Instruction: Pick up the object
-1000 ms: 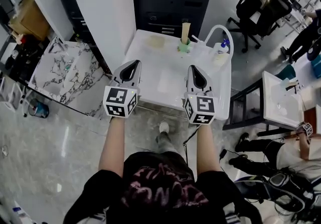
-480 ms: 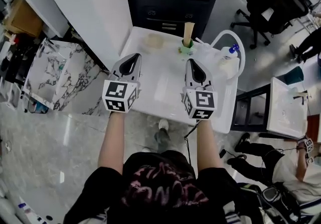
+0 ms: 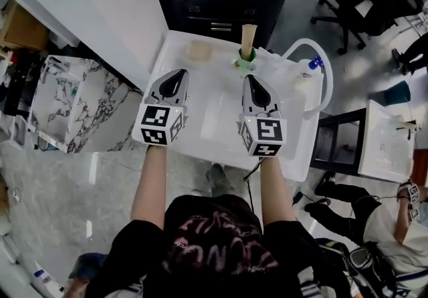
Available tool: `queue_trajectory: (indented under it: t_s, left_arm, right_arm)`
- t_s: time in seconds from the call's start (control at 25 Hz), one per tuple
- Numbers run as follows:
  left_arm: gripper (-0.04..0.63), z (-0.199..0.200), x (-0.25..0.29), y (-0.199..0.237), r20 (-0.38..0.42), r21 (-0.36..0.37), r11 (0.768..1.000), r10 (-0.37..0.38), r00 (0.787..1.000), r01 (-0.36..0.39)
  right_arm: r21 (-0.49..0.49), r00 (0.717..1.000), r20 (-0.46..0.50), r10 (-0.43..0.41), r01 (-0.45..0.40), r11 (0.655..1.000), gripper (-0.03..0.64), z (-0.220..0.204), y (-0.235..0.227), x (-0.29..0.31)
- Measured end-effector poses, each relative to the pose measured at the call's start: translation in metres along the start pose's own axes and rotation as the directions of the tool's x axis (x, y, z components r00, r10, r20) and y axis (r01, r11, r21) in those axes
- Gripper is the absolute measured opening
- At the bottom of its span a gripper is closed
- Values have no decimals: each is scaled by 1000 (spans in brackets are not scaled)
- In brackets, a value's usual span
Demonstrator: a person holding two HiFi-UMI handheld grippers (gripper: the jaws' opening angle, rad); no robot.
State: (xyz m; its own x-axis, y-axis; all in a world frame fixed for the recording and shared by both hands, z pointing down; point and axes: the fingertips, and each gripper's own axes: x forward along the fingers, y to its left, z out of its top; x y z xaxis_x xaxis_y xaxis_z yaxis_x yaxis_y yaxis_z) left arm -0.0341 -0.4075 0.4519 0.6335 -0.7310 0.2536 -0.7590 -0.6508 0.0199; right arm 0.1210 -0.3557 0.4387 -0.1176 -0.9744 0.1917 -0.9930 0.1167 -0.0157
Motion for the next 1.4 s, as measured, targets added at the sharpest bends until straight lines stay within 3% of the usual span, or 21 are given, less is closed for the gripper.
queue_trajectory:
  t_s: [0.48,0.96,1.24,1.4]
  left_arm:
    - [15,-28,71,1,-89,6,999,-35,995,35]
    - [19,-72,141,9,-207,-25,997,-82,975,79]
    - [200,-98,188,8,-299,-25,994,-111,948,109]
    - [227,-119,213,12,-374,-30,994,-107,921,104]
  right_arm:
    - [34,1000,-21,-2,2,999,15,-19,-29,42]
    - [60,997,-69,16,-12,998,15,-43,-38,83]
    - [69,995,-91,28,-21,997,15,-57,-44,95]
    - [81,994,-104,33,-24,996,15,-65,-48,104]
